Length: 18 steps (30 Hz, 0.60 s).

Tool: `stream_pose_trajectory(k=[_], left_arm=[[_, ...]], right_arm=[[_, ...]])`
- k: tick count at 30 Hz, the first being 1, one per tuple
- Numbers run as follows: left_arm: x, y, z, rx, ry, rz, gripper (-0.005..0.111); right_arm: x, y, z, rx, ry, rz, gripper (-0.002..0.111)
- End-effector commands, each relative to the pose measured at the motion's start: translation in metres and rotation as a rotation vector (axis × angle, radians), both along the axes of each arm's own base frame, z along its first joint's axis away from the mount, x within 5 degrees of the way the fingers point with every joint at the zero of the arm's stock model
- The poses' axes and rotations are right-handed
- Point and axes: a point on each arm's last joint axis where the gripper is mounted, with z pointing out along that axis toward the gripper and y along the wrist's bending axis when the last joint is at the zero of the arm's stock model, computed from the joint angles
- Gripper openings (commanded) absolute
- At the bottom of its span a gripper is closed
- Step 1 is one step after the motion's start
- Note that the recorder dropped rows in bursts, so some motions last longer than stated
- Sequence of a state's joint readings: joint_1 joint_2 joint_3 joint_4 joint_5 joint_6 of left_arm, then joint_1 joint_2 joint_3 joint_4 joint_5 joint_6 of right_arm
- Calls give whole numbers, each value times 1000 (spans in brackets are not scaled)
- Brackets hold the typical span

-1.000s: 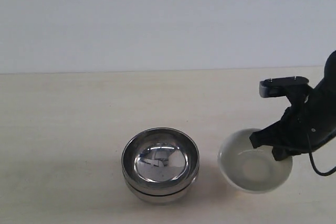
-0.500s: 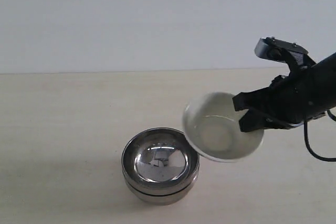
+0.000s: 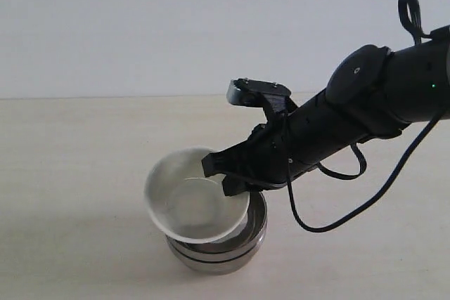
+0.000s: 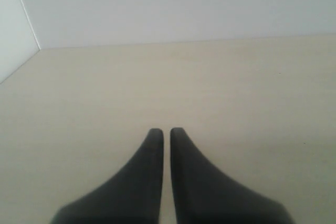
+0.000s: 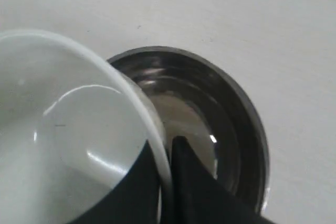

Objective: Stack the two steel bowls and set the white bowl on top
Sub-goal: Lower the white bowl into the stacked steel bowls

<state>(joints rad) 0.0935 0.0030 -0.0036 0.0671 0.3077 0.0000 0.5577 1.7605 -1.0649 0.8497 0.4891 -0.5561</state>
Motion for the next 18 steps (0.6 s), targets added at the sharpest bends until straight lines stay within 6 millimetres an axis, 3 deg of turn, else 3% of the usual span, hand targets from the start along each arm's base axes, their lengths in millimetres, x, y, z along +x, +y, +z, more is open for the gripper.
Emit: stream_pose_trajectory(k=[1,18], left_arm=[[0,0,-1,-13,-1,5,4],[0,0,-1,-13,-1,5,4]], right_arm=[[5,-4,3,-38,-43,-29,0],[3,-9,-2,-117,-9,-31,0]])
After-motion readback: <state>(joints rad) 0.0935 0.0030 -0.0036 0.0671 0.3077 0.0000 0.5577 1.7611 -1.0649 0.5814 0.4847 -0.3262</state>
